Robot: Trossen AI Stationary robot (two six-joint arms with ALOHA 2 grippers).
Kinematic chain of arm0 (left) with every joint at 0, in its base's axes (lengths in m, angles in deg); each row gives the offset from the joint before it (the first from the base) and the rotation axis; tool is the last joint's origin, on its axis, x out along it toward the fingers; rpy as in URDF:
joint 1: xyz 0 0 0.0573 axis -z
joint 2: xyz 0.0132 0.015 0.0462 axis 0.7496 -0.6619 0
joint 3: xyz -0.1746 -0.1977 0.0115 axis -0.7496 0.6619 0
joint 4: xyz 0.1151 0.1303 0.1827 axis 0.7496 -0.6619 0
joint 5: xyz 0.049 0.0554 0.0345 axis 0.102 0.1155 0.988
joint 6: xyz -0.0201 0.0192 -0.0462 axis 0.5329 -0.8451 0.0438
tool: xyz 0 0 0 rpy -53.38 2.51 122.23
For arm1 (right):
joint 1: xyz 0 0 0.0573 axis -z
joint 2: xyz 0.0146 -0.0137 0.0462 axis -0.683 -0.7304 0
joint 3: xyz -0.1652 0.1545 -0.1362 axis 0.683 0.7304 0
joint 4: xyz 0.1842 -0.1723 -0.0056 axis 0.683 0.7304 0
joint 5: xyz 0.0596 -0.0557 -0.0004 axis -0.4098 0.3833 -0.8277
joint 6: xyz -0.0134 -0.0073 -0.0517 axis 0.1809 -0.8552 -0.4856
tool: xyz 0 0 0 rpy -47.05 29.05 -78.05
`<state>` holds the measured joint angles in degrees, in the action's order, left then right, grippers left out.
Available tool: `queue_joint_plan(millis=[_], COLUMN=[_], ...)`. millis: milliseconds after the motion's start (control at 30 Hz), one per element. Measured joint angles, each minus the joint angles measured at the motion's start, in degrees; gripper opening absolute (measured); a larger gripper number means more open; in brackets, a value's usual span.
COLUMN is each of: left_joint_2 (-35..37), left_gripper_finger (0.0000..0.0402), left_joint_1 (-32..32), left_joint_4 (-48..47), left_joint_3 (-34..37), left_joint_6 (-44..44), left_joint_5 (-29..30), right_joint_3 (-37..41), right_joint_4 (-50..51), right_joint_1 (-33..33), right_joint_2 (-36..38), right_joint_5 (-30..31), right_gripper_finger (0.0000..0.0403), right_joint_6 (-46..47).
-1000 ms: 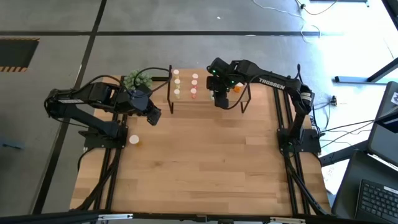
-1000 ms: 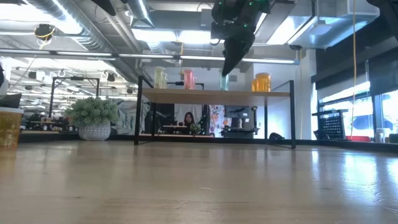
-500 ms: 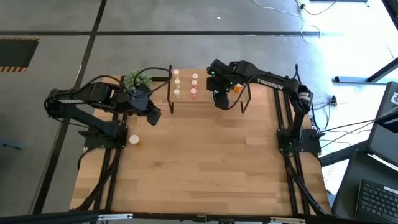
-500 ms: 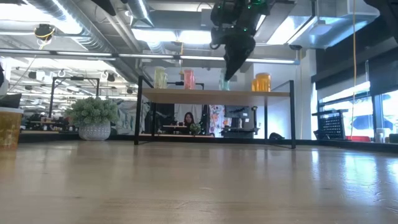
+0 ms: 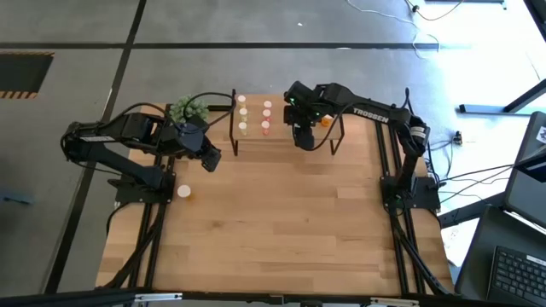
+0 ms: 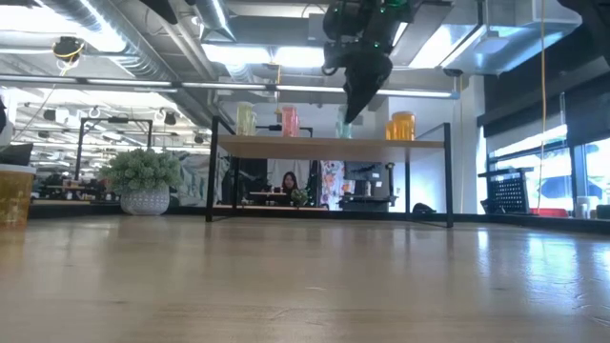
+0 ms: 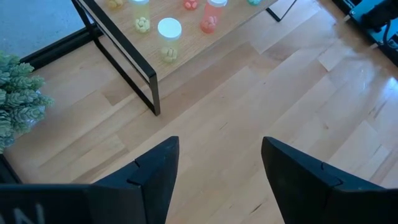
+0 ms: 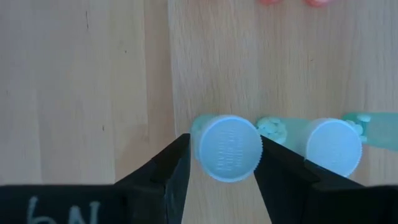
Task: Pick and place medicine bottles onto shelf by color
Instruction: Put the blue pill bottle on the shelf aligned with the other blue pill bottles, then put the orange pill bottle on the shelf aligned with the other orange pill bottles
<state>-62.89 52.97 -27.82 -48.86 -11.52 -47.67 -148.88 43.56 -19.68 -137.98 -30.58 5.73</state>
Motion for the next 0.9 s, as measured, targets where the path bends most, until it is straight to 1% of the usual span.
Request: queue_joint_plan(millis=[400,733,900], left_joint_2=[0.02,0.02,0.02], left_gripper_finger=[0.0227,0.0227,0.0227], left_joint_1=[-0.01,0.0,0.0], left_joint_4=[-0.01,-0.02,-0.44], left_joint_3=[0.0,0.0,0.0], left_joint_6=[0.0,0.03,1.49], left_joint_5=[-0.6,-1.51,-2.35], right_joint_3=[-0.13,-0.13,-0.13], right_joint_4=[0.12,3.51,6.15], right_joint_1=[0.02,0.04,-0.11], right_joint_2=[3.08,3.15,4.36], right_joint_5=[0.85,0.9,0.92], right_gripper_finger=[0.0168,0.0168,0.0168], right_joint_6=[0.02,0.04,2.64])
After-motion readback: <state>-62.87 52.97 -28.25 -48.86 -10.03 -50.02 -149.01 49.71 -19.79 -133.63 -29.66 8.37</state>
